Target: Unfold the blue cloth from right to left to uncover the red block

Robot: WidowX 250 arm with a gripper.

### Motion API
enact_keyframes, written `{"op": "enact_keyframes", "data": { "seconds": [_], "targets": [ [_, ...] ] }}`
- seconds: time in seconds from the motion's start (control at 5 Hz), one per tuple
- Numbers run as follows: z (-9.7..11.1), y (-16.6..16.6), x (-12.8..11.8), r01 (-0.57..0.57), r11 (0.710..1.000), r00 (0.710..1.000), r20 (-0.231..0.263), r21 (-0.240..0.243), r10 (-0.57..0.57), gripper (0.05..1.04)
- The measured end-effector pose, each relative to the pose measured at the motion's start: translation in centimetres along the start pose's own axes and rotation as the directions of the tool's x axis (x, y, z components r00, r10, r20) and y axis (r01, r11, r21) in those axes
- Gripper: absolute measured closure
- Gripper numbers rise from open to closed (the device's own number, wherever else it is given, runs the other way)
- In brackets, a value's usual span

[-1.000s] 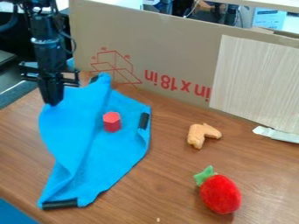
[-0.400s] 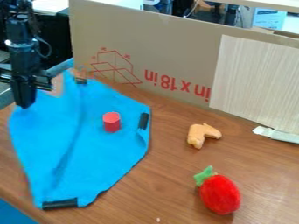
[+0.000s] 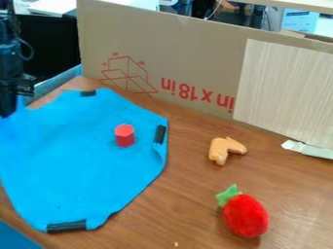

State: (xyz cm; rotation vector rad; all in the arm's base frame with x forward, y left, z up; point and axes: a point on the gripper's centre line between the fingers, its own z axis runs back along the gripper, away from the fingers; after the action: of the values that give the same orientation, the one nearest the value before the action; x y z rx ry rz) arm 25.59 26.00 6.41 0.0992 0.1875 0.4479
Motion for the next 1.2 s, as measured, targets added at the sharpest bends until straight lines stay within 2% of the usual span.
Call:
{"op": "enact_keyframes", "data": {
  "seconds": [0.2, 0.4, 0.8, 1.0, 1.2],
  "targets": [
    [0.8, 1.0, -0.3, -0.015, 1.0, 1.0, -0.019, 0.016, 0.015, 0.996],
    [0.9, 2.0, -0.6, -0.035, 0.999, 0.997, -0.064, 0.005, 0.035, 0.836],
    [1.5, 2.7, -0.8, -0.039, 0.997, 0.997, -0.063, 0.064, 0.043, 0.261],
    [3.4, 2.9, -1.4, -0.012, 0.996, 0.998, -0.055, 0.09, 0.017, 0.076],
    [5.1, 1.2, -1.0, 0.17, 0.979, 0.984, -0.079, 0.112, -0.161, 0.078]
  ]
}}
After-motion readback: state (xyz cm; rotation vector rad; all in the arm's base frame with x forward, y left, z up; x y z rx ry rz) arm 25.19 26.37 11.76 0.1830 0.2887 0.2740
